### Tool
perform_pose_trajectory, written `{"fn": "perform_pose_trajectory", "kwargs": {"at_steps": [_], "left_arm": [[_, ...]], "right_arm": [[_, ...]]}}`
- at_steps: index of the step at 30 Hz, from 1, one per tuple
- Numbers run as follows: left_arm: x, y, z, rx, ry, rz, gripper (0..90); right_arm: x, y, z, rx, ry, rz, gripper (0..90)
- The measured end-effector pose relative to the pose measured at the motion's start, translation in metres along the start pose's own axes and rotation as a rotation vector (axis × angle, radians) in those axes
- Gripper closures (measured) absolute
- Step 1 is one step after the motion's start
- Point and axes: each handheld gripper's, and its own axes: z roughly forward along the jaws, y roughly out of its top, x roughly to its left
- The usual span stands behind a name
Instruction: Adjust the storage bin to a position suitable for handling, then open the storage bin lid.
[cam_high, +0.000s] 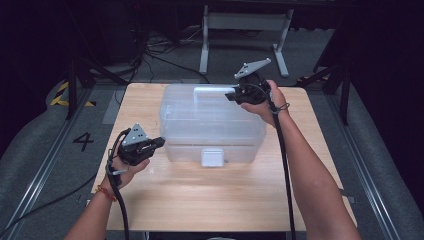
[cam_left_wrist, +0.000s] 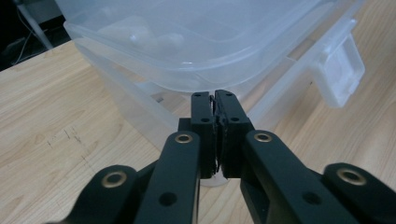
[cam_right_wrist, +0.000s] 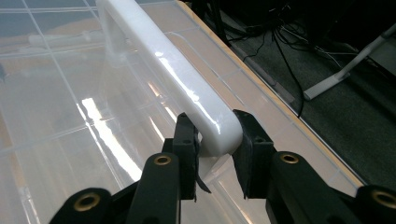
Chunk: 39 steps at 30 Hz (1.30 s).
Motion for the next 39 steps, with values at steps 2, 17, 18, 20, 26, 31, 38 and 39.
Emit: {"fn": "perform_pose_trajectory", "kwargs": {"at_steps": [2,17,18,20,26,31,38,39], "left_arm": [[0.001,0.0,0.001,-0.006,0.001,-0.009,89.4],[0.0,-0.004,0.006,-0.042,-0.005,-0.023,90.0],[0.0,-0.004,0.006,-0.042,-0.007,-0.027,90.0],[0.0,-0.004,0.006,-0.042,-0.01,-0.02,90.0],[0.003,-0.004,0.006,-0.042,-0.012,-0.016,90.0],[0.003,-0.003,0.006,-0.038,-0.011,-0.013,90.0],[0.003,-0.003,0.006,-0.039,-0.009,-0.009,90.0],[0.003,-0.003,0.006,-0.038,-0.008,-0.008,90.0]], "right_arm": [[0.0,0.0,0.0,0.0,-0.002,-0.001,72.7],[0.002,-0.003,-0.001,-0.006,-0.012,-0.001,72.5],[0.003,-0.003,-0.001,-0.009,-0.015,0.001,72.3],[0.003,-0.006,-0.004,-0.029,-0.02,0.003,72.0],[0.0,-0.015,-0.021,-0.071,-0.022,0.014,71.1],[0.001,-0.027,-0.045,-0.125,-0.061,0.028,70.1],[-0.002,-0.064,-0.081,-0.169,-0.108,0.027,68.4],[-0.003,-0.069,-0.084,-0.171,-0.117,0.029,68.4]]}}
